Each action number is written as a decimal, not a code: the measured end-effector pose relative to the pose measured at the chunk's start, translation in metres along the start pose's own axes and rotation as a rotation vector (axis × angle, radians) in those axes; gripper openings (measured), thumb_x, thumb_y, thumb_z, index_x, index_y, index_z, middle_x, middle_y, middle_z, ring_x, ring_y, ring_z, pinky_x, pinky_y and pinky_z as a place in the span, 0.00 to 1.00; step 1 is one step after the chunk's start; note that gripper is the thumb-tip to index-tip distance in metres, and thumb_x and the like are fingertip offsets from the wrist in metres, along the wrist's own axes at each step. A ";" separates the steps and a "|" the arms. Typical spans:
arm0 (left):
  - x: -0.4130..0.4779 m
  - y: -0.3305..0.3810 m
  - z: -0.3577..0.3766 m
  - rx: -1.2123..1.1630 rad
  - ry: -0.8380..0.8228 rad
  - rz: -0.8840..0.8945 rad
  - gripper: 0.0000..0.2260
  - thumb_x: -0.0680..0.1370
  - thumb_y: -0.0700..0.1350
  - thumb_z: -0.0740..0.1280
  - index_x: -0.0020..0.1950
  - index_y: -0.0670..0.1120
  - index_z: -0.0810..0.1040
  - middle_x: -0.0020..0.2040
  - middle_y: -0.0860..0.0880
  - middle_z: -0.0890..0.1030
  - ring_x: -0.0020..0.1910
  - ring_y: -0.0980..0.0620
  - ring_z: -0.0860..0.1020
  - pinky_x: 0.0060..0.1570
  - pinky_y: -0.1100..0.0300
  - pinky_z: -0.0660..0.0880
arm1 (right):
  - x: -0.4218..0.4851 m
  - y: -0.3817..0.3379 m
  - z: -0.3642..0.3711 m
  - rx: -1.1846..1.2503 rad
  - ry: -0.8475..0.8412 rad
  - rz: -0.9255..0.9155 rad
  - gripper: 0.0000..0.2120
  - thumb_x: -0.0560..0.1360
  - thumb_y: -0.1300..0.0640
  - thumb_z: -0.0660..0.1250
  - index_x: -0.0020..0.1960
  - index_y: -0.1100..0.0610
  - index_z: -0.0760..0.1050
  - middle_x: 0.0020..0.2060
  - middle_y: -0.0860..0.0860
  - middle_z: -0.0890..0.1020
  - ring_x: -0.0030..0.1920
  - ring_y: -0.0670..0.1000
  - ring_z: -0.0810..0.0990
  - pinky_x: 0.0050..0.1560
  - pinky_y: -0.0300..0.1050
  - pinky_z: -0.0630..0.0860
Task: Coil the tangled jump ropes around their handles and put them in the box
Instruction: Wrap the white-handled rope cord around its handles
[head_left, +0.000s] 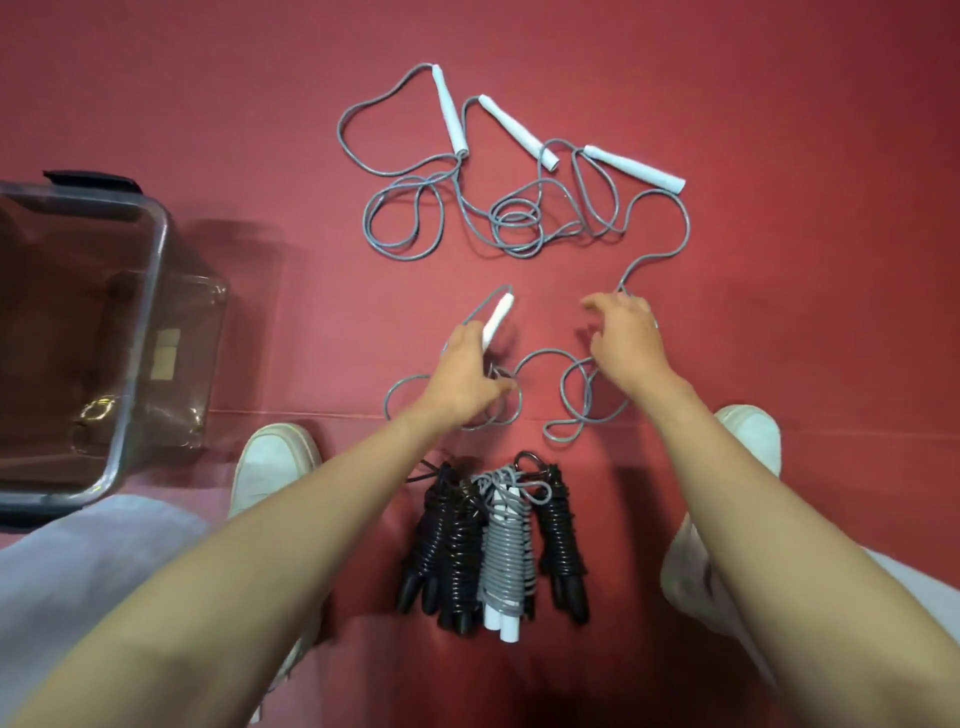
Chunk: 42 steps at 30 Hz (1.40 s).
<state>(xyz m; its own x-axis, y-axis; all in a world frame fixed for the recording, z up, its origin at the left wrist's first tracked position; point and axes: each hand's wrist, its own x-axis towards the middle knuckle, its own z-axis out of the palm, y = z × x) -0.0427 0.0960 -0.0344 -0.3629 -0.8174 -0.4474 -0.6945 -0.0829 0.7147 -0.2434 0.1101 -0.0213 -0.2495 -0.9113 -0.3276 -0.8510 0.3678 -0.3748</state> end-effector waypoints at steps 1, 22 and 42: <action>0.001 0.004 0.010 0.041 -0.038 0.035 0.26 0.68 0.44 0.77 0.59 0.39 0.69 0.54 0.45 0.68 0.54 0.45 0.71 0.54 0.53 0.68 | -0.002 0.012 -0.002 -0.095 -0.048 -0.013 0.23 0.73 0.70 0.61 0.66 0.59 0.73 0.63 0.58 0.74 0.67 0.59 0.66 0.68 0.49 0.63; 0.041 0.016 -0.002 0.231 0.150 -0.005 0.11 0.73 0.41 0.67 0.53 0.38 0.75 0.53 0.37 0.79 0.53 0.38 0.76 0.49 0.49 0.70 | -0.018 -0.046 0.004 0.194 0.024 -0.035 0.12 0.77 0.57 0.63 0.57 0.53 0.80 0.55 0.54 0.82 0.56 0.58 0.79 0.56 0.50 0.74; 0.032 0.015 0.011 -0.050 0.248 0.167 0.12 0.75 0.37 0.69 0.58 0.42 0.80 0.51 0.43 0.80 0.51 0.45 0.74 0.48 0.64 0.63 | -0.022 0.007 0.031 0.081 -0.056 -0.416 0.10 0.76 0.50 0.66 0.51 0.53 0.83 0.46 0.51 0.84 0.49 0.55 0.82 0.50 0.48 0.74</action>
<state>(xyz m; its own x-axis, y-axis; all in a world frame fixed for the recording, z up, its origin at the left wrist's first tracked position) -0.0721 0.0747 -0.0437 -0.3023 -0.9358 -0.1814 -0.6043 0.0409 0.7957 -0.2292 0.1387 -0.0431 0.1345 -0.9744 -0.1801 -0.8342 -0.0132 -0.5514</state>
